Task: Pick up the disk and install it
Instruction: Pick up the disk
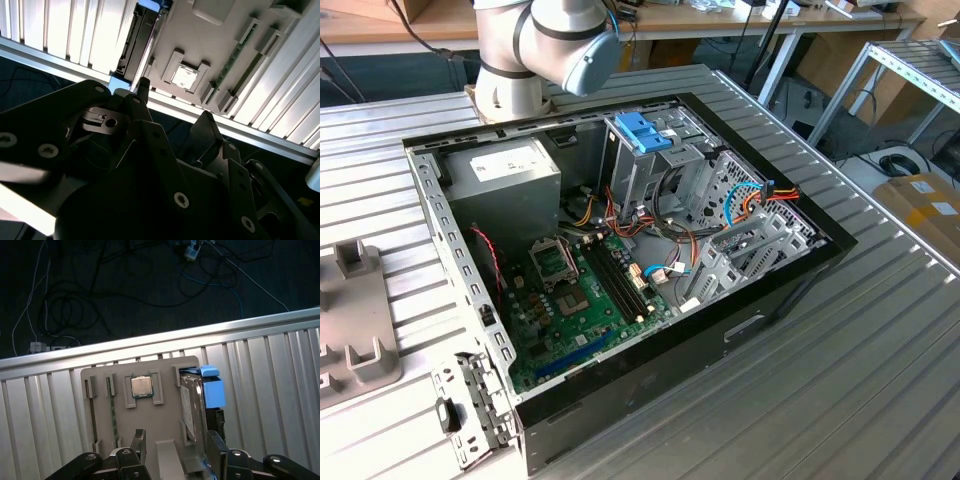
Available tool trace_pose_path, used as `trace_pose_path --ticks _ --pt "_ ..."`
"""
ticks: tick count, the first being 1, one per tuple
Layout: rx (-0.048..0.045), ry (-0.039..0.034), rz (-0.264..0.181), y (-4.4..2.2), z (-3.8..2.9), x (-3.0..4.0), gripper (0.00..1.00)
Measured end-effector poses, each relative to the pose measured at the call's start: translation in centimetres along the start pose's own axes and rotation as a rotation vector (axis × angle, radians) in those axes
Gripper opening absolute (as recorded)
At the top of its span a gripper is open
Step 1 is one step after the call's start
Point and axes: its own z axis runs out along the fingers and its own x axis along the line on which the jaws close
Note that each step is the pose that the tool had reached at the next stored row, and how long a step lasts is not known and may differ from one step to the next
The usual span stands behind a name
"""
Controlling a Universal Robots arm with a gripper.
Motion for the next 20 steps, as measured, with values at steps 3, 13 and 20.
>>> trace_pose_path --ticks 3,13,20 --pt "0.0000 0.0000 0.000 0.03 0.06 -0.21 0.60" --pt "0.0000 0.0000 0.000 0.09 0.23 -0.56 0.60" --pt "0.0000 0.0000 0.000 0.11 0.35 -0.69 0.60"
